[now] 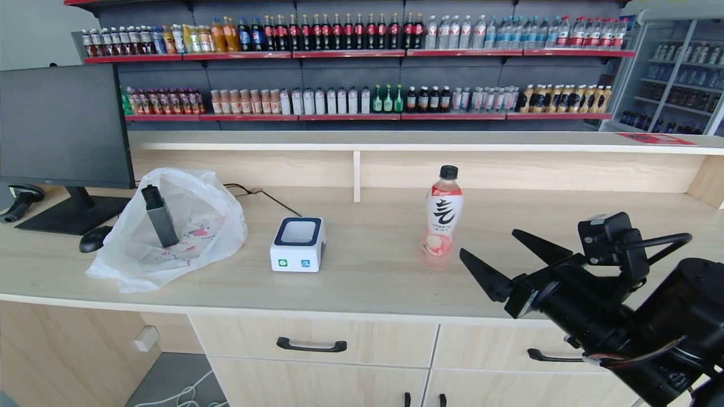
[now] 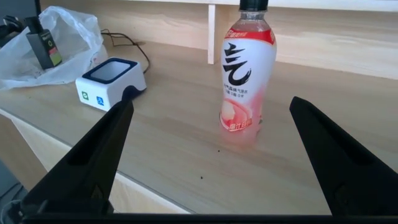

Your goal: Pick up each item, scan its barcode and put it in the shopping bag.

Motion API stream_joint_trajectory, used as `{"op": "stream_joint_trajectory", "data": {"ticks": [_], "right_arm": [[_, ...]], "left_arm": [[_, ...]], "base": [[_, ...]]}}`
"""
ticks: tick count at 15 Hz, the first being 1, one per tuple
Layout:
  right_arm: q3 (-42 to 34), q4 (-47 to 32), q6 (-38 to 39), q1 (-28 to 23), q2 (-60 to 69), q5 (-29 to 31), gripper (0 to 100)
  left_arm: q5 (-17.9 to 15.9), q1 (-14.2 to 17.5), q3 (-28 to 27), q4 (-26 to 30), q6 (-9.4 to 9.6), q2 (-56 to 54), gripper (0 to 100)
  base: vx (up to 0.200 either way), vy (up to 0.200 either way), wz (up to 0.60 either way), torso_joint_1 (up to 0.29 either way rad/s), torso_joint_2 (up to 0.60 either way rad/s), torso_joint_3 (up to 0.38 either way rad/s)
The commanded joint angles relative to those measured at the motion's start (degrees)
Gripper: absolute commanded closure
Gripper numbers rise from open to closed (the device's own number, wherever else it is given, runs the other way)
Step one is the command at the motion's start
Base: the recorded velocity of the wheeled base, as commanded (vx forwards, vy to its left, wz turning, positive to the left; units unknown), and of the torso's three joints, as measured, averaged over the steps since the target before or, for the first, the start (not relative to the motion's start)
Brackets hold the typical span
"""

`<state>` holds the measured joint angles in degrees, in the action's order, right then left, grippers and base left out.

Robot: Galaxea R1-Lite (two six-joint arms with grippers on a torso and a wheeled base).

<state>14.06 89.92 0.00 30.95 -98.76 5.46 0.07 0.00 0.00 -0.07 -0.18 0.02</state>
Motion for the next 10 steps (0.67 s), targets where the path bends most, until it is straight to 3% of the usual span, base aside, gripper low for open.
{"op": "stream_joint_trajectory", "data": {"ticks": [1, 5, 10], "right_arm": [[-0.08, 0.08, 0.0, -0.01, 0.05, -0.01, 0], [-0.78, 0.08, 0.0, -0.19, 0.05, -0.01, 0], [-3.07, 0.08, -0.62, -1.68, 0.49, 0.16, 0]], "left_arm": [[0.01, 0.0, 0.0, -0.01, -0.08, -0.02, 0], [0.01, 0.09, 0.0, -0.01, -0.08, -0.02, 0], [0.01, 0.09, 0.0, -0.01, -0.08, -0.02, 0]], "base": [[0.2, 0.0, 0.0, 0.002, 0.0, 0.002], [0.2, 0.0, 0.0, -0.01, 0.0, 0.001], [0.0, 0.0, 0.0, 0.0, 0.0, 0.0]]}}
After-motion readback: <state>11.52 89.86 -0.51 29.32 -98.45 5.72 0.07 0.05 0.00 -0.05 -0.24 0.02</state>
